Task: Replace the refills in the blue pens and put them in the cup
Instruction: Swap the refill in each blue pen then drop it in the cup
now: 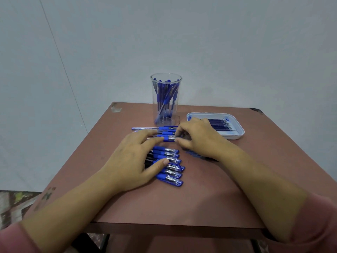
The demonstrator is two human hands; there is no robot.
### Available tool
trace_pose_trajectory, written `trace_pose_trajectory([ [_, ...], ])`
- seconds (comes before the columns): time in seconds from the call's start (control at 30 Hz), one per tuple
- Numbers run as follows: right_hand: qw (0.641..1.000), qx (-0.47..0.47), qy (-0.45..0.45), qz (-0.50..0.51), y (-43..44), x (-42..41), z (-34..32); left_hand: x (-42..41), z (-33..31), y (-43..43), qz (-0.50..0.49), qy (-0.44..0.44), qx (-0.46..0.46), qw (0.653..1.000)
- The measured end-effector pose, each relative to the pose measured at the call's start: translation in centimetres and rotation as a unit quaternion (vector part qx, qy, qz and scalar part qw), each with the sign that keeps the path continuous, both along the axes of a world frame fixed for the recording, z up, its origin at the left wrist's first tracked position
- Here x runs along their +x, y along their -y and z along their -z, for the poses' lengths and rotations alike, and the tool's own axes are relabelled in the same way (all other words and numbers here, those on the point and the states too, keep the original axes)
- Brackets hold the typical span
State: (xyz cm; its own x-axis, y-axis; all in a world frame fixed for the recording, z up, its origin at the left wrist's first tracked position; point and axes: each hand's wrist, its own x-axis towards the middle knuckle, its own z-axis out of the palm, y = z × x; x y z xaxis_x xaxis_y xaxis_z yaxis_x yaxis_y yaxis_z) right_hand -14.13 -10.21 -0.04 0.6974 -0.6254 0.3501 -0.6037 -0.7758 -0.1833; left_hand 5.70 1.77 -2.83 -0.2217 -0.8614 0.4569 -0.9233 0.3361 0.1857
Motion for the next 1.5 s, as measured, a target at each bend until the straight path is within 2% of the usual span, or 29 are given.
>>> trace_pose_trajectory([
  [0.17, 0.991, 0.095, 0.093, -0.018, -1.2, -2.3, -2.8, 0.0, -2.7, 1.6, 0.019, 0.027, -0.042, 0.999],
  [0.23, 0.988, 0.104, 0.112, -0.019, -1.9, -3.4, -3.6, -0.6, -4.0, 2.2, 0.045, 0.019, -0.039, 0.998],
  [0.37, 0.977, 0.130, 0.165, -0.037, -2.4, -4.6, -3.1, -2.3, -4.2, 3.5, 0.062, -0.022, 0.003, 0.998],
  [0.63, 0.957, 0.184, 0.224, -0.030, -2.6, -3.6, -0.3, -2.3, -1.5, 4.4, 0.095, -0.148, -0.038, 0.984],
  [0.73, 0.948, 0.201, 0.245, -0.032, -2.6, -3.2, 0.0, -2.1, -1.1, 4.5, 0.095, -0.140, -0.037, 0.985],
  [1.0, 0.961, 0.160, 0.223, -0.006, -2.3, -2.4, 0.2, -2.2, -1.1, 4.5, 0.073, -0.164, 0.018, 0.984],
  [1.2, 0.973, 0.120, 0.196, 0.002, -1.9, -3.8, -0.2, -1.5, -1.4, 4.2, 0.097, -0.168, 0.073, 0.978],
  [1.33, 0.972, 0.162, 0.170, 0.003, -1.7, -4.9, -0.9, -1.0, -1.3, 4.4, 0.083, -0.178, 0.064, 0.978],
  [1.43, 0.980, 0.161, 0.116, -0.012, -1.9, -5.3, -1.0, -0.4, -1.4, 4.8, 0.061, -0.184, 0.048, 0.980],
  [1.5, 0.987, 0.149, 0.061, -0.016, -2.2, -5.4, -0.9, -0.1, -1.5, 4.8, 0.064, -0.156, 0.047, 0.985],
])
